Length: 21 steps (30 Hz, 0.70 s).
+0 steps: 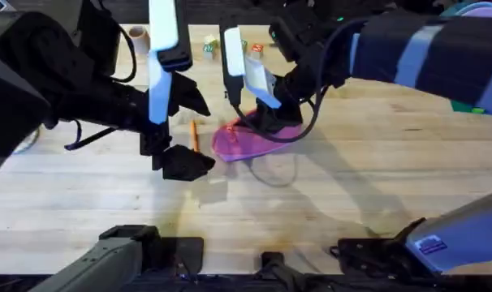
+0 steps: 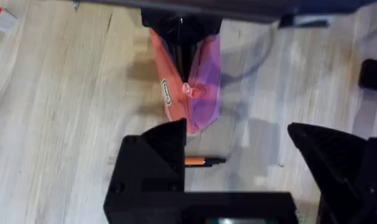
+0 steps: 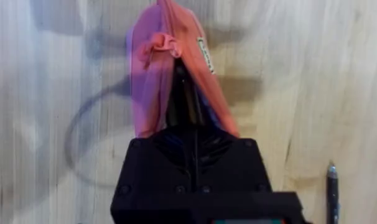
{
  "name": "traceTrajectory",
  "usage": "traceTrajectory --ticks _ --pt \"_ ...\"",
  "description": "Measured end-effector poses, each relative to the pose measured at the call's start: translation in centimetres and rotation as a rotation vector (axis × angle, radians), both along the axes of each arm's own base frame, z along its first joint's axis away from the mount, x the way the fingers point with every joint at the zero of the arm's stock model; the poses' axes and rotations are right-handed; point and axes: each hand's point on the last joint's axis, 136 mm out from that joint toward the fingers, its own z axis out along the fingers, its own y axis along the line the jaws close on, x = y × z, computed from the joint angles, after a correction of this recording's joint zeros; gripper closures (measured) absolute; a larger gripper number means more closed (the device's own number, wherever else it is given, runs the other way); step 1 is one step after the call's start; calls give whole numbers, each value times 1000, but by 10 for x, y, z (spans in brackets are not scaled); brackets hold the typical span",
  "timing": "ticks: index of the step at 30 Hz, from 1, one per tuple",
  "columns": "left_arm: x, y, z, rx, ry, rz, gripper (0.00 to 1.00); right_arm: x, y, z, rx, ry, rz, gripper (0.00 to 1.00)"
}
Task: Unzip the bag, pick up the pens from the table one at a time and place them inside, then zip the bag closed.
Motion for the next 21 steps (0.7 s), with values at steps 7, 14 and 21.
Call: traceTrajectory --ticks 7,14,21 --pt "0 0 0 0 -1 0 6 0 0 -11 -15 24 0 971" --pt "3 0 1 0 -12 0 6 0 0 -10 -15 25 -6 314" --pt "3 0 1 0 -16 0 8 1 -1 -10 -17 21 -5 6"
